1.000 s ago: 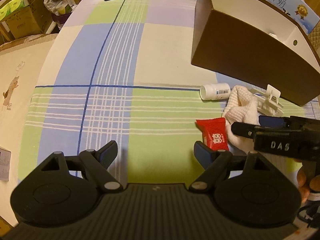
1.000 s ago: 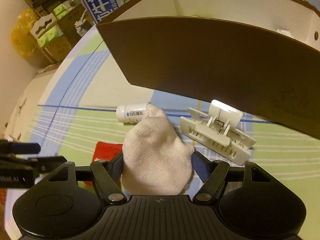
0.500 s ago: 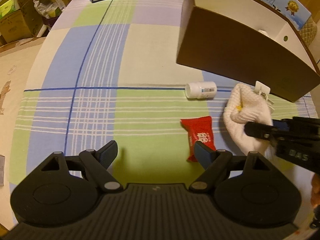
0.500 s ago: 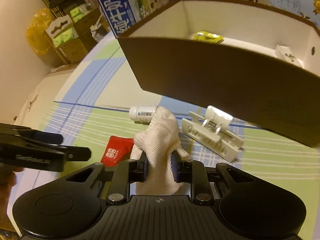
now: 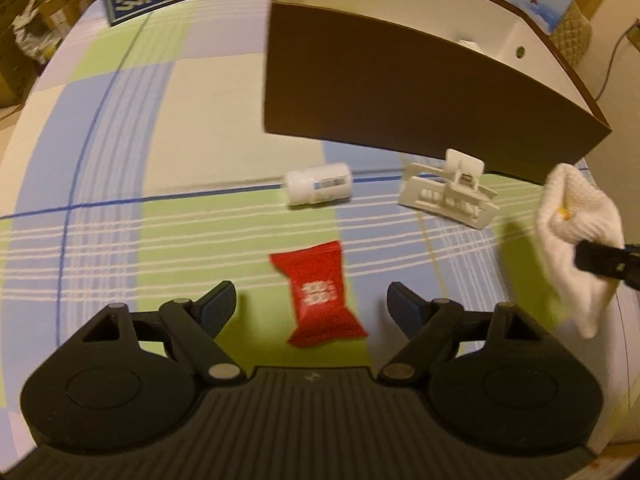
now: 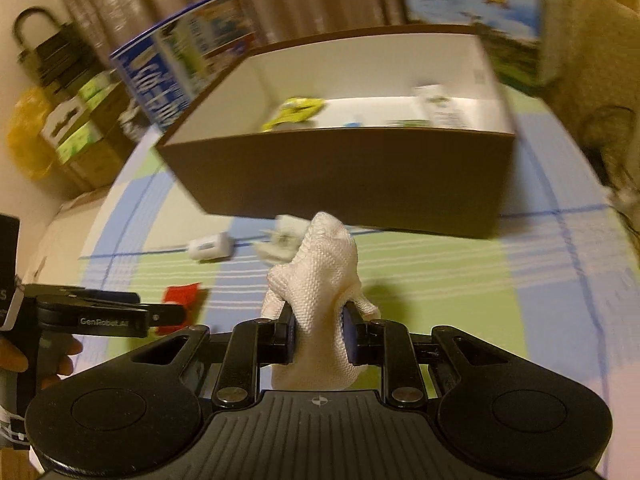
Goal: Organize objects
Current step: 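Grasp the white towel with the right tool while the left tool grasps the red candy packet, then carry the red packet with the left tool while the right tool carries the towel to the box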
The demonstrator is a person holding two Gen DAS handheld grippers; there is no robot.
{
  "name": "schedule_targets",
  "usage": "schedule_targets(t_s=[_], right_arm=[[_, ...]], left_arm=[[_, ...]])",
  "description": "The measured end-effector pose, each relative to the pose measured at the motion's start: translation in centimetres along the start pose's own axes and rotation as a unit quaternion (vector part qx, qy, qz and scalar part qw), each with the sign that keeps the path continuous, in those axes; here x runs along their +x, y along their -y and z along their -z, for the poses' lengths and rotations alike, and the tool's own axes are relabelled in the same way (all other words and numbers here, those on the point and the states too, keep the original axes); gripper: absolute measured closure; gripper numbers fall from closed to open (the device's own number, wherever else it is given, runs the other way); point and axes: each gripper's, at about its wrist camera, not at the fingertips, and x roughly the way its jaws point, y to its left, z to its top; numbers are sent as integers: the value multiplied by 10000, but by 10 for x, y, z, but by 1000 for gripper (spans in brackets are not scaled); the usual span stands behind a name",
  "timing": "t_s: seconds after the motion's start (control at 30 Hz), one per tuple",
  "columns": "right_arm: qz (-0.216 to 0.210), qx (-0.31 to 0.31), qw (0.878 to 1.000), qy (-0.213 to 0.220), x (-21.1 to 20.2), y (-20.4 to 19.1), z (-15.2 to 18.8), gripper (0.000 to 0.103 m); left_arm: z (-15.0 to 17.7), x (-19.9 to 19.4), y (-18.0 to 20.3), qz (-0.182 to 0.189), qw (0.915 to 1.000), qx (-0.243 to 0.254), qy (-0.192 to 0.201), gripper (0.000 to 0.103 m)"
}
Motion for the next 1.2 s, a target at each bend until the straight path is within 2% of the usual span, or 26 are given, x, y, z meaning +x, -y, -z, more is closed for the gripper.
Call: schedule_targets(t_s=[0.13, 0.27, 0.37, 0.4, 0.6, 0.7, 1.2], right_arm=[[243, 296, 9992, 94, -16, 22, 5, 83], [365, 543, 9977, 155, -28, 40, 9, 83], [407, 638, 9970, 184, -34, 49, 11, 83], [422, 650, 9968, 192, -36, 50, 12, 83], [405, 673, 9967, 214, -40, 56, 12, 83], [376, 647, 9970, 219, -40, 56, 11, 83], [215, 507, 9981, 274, -41, 54, 1, 83]], left_arm=[[-4, 10, 10, -41, 9998, 189, -59, 40], [-6, 18, 17, -112, 9993, 333, -97, 46], [-8, 22, 20, -154, 9990, 407, -135, 52], [-8, 23, 20, -163, 9989, 420, -144, 57], [-5, 26, 19, -295, 9986, 406, -160, 66], [-5, 24, 18, -358, 9983, 420, -169, 77], [-13, -11, 21, -359, 9989, 309, 21, 77]])
